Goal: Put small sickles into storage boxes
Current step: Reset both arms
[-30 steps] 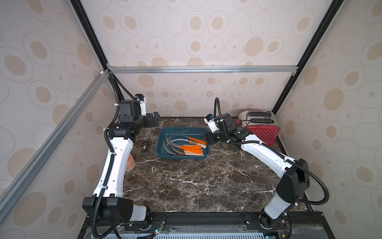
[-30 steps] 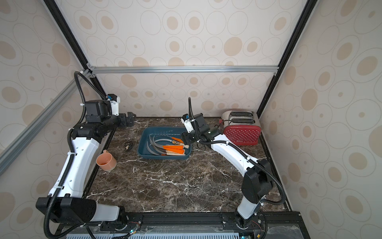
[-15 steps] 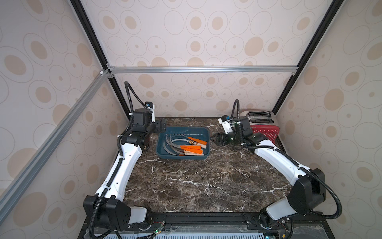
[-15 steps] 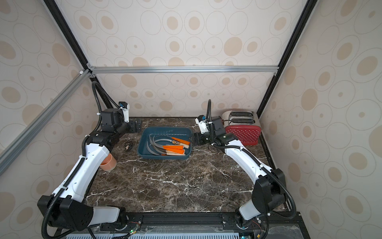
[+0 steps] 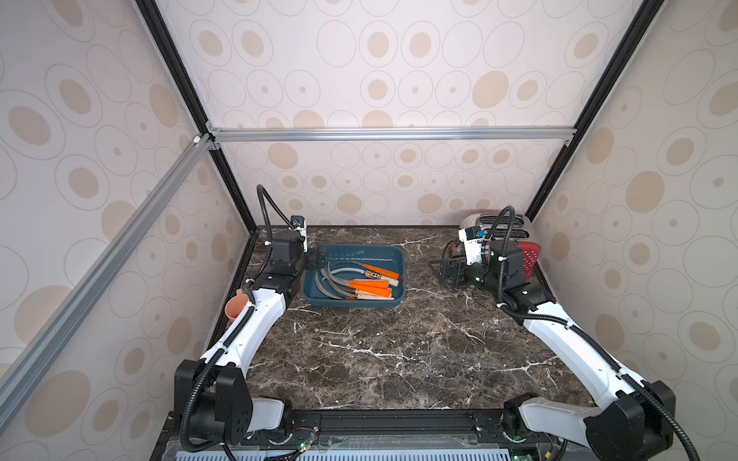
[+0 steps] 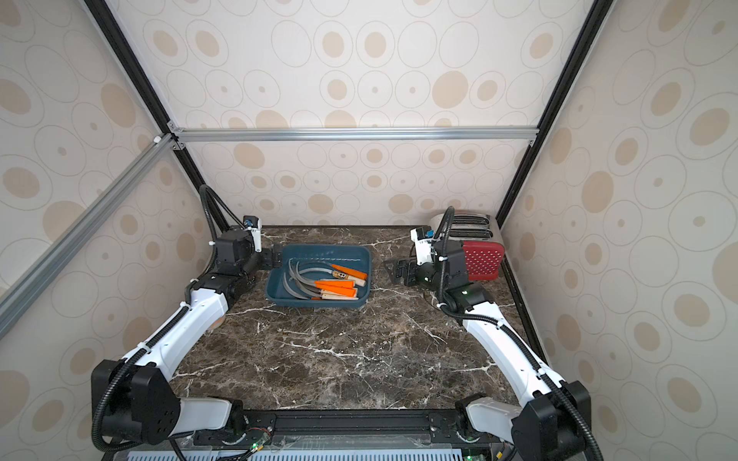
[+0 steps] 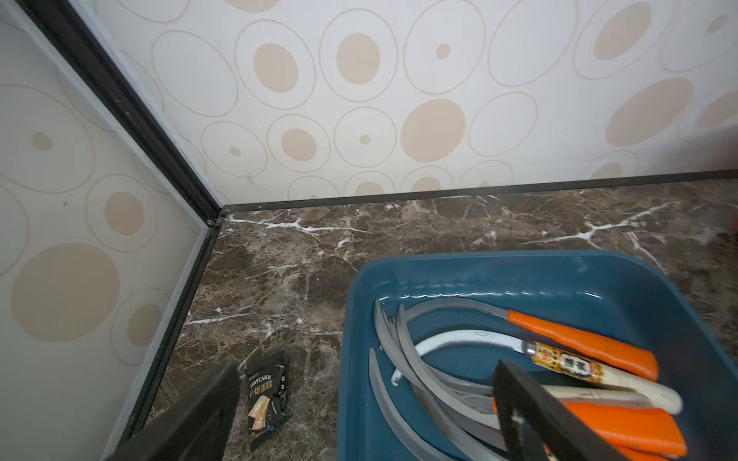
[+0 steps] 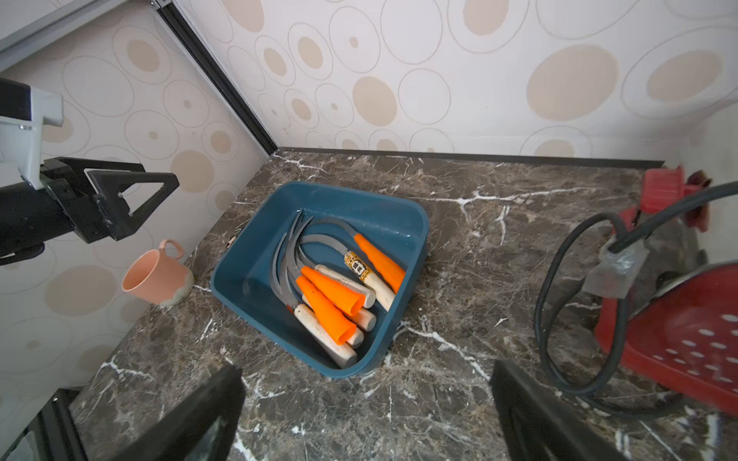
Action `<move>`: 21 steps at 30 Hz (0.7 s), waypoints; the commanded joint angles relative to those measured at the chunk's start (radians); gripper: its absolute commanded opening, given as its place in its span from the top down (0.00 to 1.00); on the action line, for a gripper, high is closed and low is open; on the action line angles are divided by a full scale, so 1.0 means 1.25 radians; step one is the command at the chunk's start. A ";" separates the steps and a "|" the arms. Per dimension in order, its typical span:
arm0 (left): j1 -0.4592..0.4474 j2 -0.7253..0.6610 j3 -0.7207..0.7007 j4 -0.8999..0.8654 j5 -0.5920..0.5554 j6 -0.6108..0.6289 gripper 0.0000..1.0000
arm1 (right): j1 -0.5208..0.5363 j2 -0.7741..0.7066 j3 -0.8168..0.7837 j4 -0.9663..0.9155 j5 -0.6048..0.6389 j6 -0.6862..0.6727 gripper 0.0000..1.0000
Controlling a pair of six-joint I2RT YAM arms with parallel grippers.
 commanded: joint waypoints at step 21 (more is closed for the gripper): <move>0.052 -0.067 -0.439 0.485 -0.119 0.052 0.01 | -0.027 0.112 -0.241 0.422 0.205 -0.075 0.00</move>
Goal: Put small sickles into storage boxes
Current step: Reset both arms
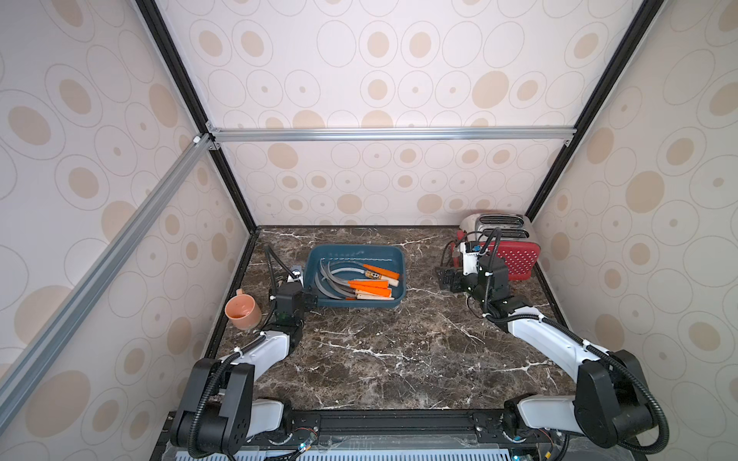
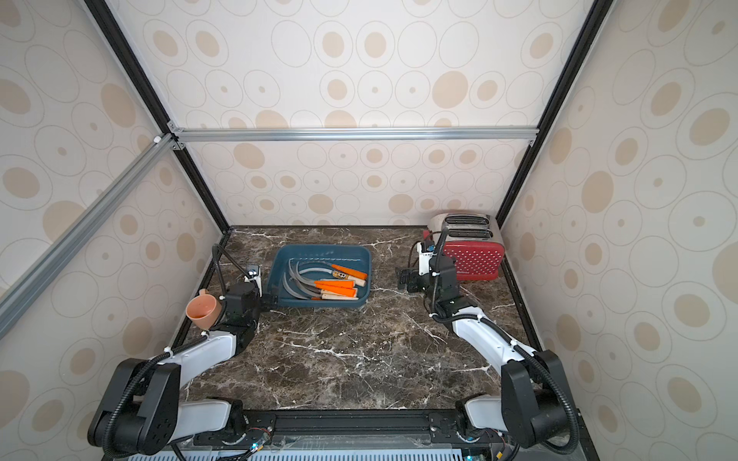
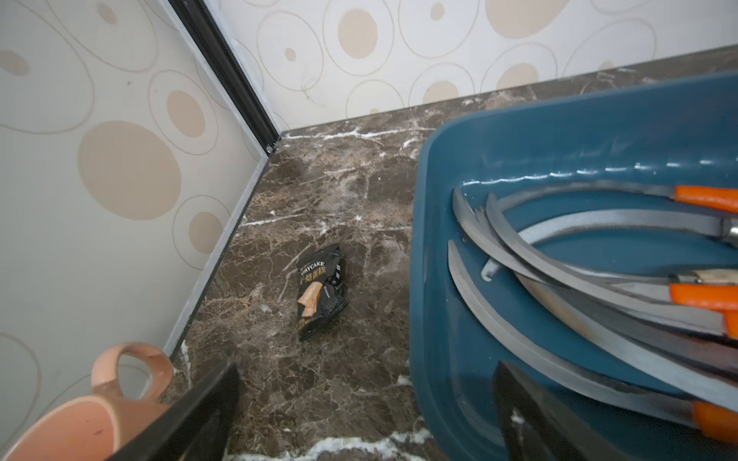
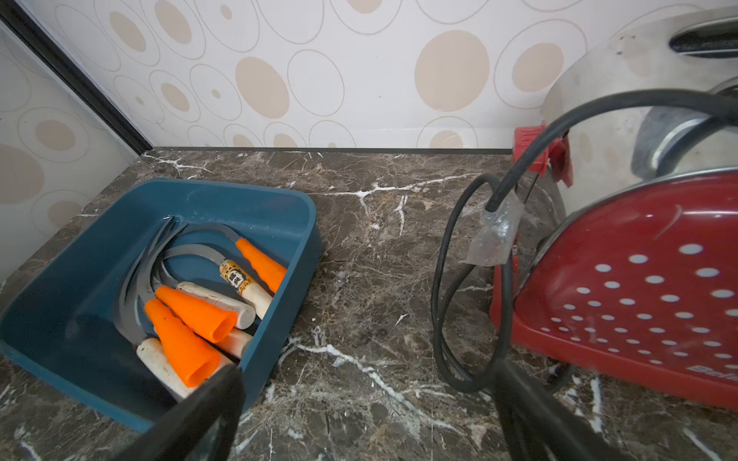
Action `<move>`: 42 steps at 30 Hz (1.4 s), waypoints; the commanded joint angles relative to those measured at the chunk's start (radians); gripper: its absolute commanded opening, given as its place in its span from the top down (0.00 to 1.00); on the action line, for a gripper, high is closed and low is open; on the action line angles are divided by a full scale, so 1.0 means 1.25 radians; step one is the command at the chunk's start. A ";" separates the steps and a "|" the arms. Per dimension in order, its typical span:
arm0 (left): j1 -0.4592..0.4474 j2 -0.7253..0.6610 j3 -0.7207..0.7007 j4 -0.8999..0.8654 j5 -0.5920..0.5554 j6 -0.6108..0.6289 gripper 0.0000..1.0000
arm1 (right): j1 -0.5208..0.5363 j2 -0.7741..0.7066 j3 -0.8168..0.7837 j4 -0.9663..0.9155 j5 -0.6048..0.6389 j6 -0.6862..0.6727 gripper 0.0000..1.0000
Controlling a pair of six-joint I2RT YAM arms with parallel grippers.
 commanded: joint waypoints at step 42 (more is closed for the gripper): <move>0.061 0.207 -0.073 0.357 0.011 -0.016 0.01 | -0.185 0.141 -0.292 0.458 0.064 -0.179 0.01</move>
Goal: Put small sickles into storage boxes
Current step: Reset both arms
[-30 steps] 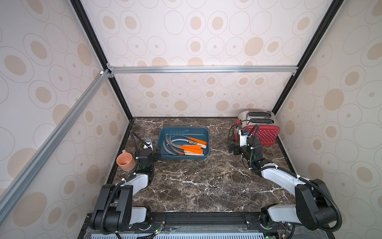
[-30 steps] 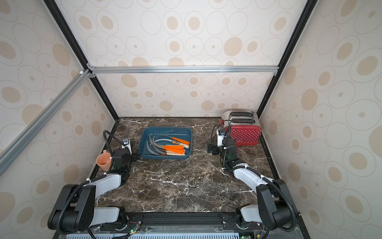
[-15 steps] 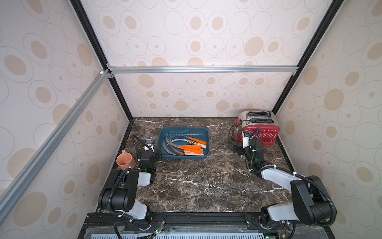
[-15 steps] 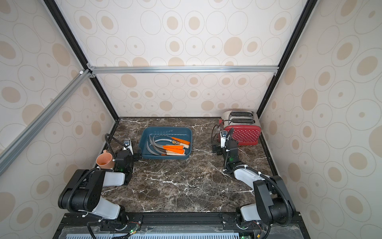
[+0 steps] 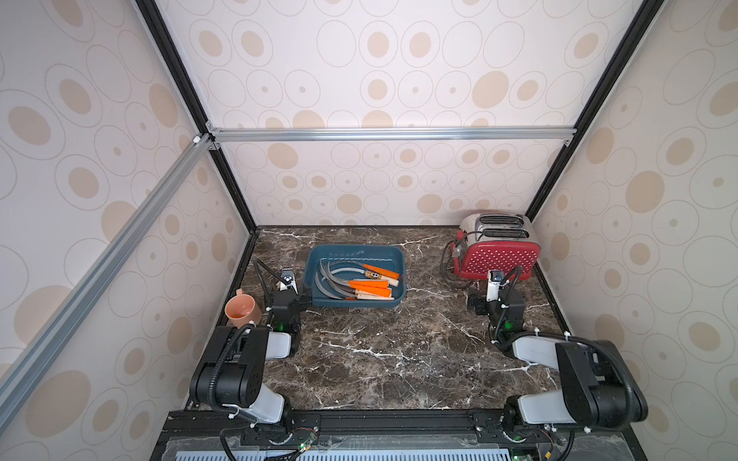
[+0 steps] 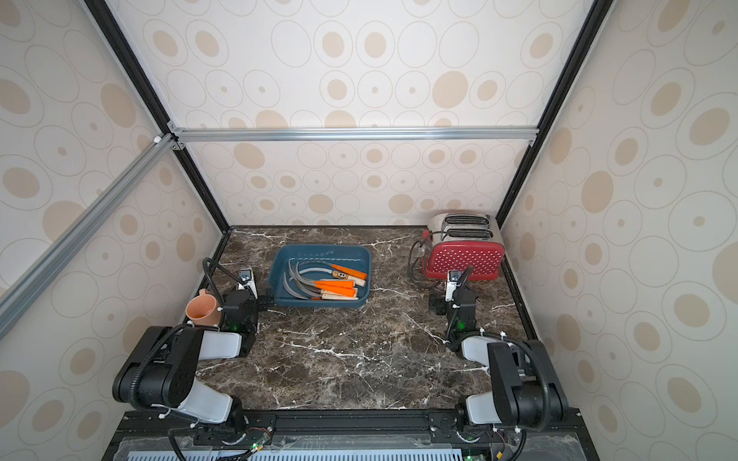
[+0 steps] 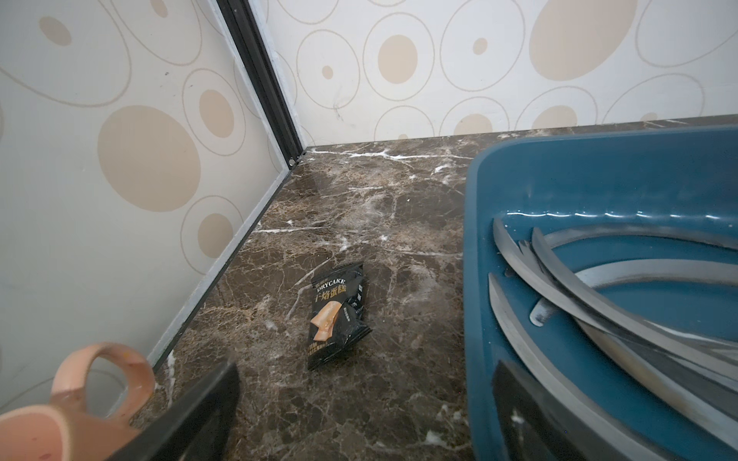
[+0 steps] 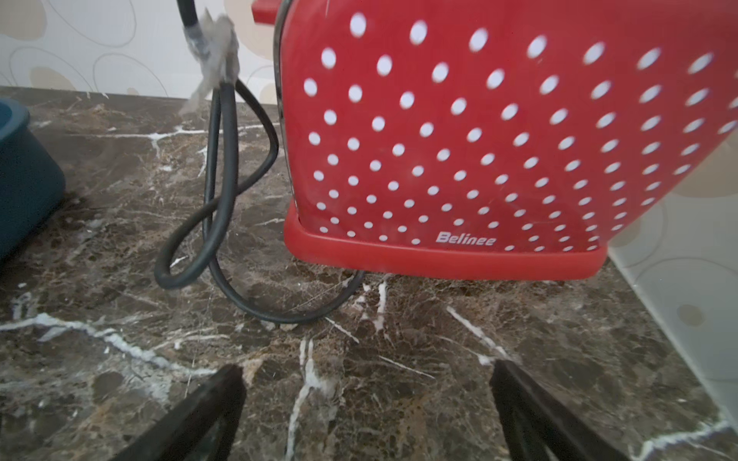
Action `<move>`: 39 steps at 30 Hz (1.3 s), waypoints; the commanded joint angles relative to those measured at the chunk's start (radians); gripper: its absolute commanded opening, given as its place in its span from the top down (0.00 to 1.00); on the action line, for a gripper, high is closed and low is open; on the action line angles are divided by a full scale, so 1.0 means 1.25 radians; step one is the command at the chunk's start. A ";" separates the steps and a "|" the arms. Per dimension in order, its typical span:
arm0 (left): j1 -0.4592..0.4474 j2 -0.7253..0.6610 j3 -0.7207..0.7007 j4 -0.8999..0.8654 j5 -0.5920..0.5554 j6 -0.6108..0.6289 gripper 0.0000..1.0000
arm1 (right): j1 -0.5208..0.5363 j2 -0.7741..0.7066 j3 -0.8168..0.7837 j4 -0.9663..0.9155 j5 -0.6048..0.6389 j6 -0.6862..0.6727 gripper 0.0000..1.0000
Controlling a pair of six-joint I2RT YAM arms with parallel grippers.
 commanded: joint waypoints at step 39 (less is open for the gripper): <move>0.017 0.006 0.019 -0.036 0.018 -0.009 0.01 | -0.014 0.061 0.050 0.000 -0.030 0.014 0.00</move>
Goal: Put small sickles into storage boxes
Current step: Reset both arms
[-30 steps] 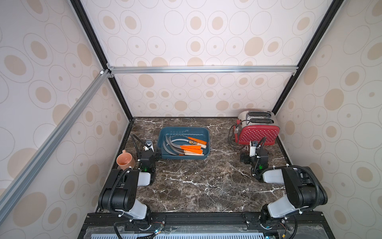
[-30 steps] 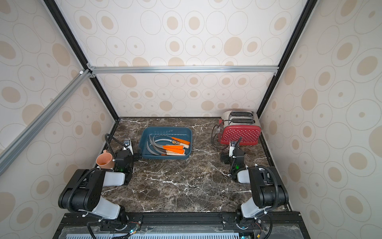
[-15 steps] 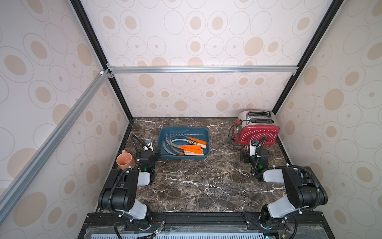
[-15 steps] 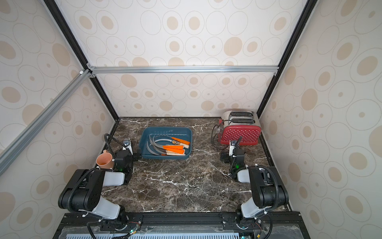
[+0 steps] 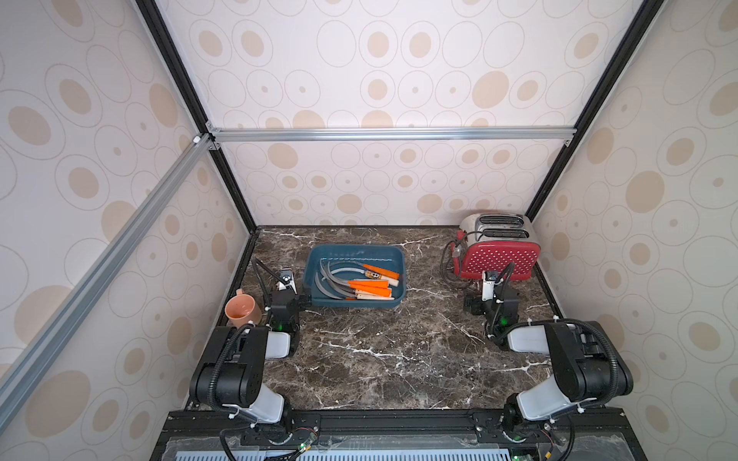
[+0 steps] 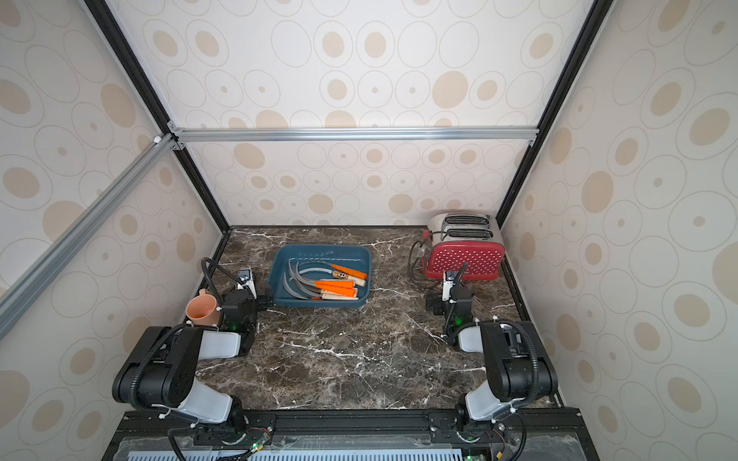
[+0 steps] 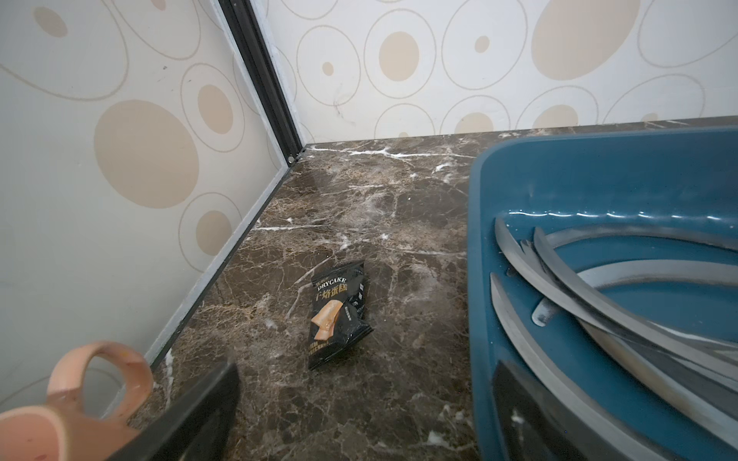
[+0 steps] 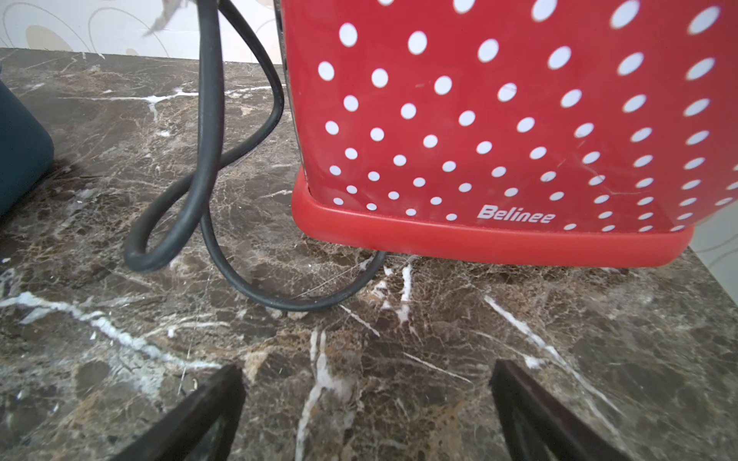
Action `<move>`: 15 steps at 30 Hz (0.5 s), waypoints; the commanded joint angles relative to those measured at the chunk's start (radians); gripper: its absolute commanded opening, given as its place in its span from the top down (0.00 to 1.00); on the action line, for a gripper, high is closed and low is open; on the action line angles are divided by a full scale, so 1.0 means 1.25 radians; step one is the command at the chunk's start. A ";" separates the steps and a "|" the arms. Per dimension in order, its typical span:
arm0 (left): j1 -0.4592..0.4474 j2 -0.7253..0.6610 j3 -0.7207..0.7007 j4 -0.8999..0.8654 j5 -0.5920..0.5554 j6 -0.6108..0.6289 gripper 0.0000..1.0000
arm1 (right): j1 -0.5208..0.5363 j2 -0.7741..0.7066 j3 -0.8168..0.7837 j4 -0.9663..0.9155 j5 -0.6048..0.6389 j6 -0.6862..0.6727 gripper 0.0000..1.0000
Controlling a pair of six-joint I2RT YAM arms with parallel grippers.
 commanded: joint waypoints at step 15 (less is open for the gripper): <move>0.006 0.006 0.017 -0.030 0.005 -0.005 0.01 | -0.049 -0.018 -0.097 0.209 -0.204 -0.017 0.00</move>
